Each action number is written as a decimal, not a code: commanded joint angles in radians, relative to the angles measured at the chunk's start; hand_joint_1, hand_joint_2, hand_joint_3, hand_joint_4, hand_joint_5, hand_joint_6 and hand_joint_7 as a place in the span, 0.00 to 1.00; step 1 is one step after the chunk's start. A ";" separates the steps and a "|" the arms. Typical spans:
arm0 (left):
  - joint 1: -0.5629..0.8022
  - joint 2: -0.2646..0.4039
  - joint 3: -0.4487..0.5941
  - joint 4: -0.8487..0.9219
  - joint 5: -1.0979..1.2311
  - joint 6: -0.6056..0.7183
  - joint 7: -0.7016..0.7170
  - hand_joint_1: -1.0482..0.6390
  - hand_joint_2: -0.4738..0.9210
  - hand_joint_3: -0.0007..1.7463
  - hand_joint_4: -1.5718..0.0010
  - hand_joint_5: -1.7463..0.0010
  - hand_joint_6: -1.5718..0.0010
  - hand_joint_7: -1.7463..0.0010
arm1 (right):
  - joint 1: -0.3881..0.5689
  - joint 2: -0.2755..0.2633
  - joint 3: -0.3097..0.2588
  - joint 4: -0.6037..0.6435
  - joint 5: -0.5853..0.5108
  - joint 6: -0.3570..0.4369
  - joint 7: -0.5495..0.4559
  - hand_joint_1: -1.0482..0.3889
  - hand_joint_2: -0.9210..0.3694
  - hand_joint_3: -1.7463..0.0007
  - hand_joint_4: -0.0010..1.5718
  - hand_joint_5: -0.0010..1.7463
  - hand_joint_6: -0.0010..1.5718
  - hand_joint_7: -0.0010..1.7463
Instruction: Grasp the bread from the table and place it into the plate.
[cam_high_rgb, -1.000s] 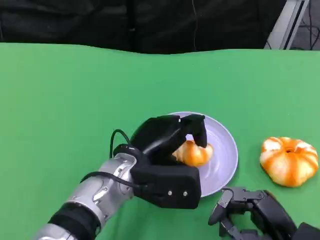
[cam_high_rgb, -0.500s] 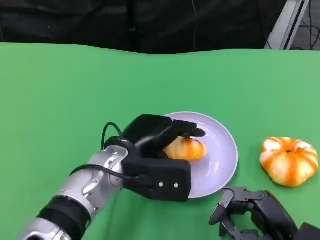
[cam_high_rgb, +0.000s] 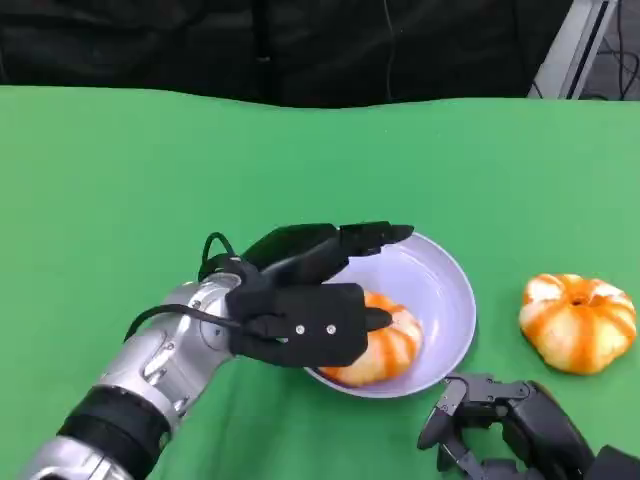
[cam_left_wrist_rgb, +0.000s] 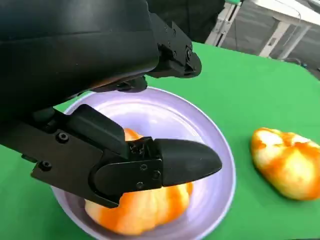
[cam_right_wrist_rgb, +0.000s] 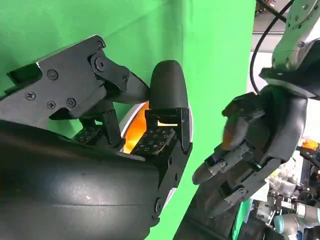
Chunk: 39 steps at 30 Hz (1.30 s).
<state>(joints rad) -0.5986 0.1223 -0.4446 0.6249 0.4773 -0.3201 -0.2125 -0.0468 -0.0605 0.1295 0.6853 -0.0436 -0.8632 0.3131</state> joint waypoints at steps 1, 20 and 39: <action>0.035 0.013 0.058 -0.017 -0.107 -0.044 -0.047 0.02 1.00 0.51 0.82 0.99 0.88 1.00 | -0.005 -0.019 -0.005 0.002 -0.006 -0.013 -0.006 0.62 0.24 0.45 0.52 0.83 0.55 0.65; 0.176 -0.047 0.199 -0.159 -0.409 0.007 -0.158 0.10 1.00 0.46 0.83 1.00 0.84 0.99 | -0.007 -0.013 -0.005 0.009 0.010 -0.018 0.005 0.64 0.23 0.45 0.53 0.83 0.56 0.65; 0.413 -0.143 0.377 -0.340 -0.700 0.056 -0.173 0.12 1.00 0.39 0.67 0.97 0.74 0.98 | -0.014 -0.014 -0.009 0.027 0.023 -0.024 0.024 0.62 0.24 0.44 0.52 0.84 0.55 0.66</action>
<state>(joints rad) -0.1985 -0.0246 -0.0807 0.3025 -0.2059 -0.2662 -0.3684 -0.0611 -0.0624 0.1282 0.7089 -0.0350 -0.8791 0.3342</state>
